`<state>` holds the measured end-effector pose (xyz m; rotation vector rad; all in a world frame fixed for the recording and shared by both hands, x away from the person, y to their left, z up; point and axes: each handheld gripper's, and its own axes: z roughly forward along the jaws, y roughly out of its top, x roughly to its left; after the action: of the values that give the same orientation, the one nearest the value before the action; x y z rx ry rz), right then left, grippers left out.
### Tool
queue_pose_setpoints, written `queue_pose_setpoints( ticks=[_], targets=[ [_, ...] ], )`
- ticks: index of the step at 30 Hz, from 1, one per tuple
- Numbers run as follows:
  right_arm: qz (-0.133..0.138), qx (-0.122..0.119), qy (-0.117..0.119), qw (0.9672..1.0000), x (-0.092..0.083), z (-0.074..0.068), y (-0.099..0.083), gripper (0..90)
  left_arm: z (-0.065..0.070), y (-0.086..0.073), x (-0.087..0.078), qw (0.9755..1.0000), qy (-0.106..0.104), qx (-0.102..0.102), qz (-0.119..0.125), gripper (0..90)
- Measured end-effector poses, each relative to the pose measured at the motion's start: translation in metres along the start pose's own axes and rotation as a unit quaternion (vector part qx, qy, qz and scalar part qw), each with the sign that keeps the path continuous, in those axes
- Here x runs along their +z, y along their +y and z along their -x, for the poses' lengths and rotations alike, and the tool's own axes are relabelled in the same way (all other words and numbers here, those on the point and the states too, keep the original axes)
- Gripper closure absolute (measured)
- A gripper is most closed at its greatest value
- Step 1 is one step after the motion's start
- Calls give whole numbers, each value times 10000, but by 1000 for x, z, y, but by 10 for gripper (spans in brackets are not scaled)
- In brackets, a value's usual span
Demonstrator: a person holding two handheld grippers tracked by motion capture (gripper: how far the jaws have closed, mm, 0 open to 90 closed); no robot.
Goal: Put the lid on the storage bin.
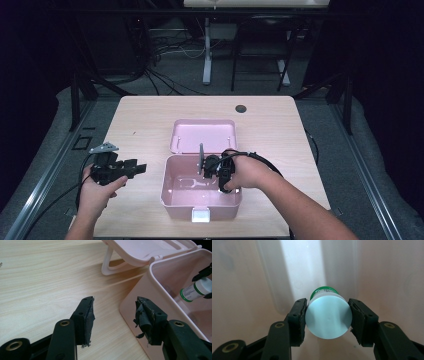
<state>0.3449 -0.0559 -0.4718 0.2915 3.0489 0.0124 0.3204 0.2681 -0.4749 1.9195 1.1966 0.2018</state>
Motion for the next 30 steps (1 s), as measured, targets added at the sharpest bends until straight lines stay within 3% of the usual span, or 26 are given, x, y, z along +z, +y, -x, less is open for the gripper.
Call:
queue_pose_setpoints(
  ticks=[12,30],
  targets=[
    [-25,14,8,10000,7,1,-1,500,0,0,1,10000,1,0,-24,492],
    [-240,-229,-88,9994,17,-2,5,500,0,-1,2,10000,2,-7,-27,492]
  ],
)
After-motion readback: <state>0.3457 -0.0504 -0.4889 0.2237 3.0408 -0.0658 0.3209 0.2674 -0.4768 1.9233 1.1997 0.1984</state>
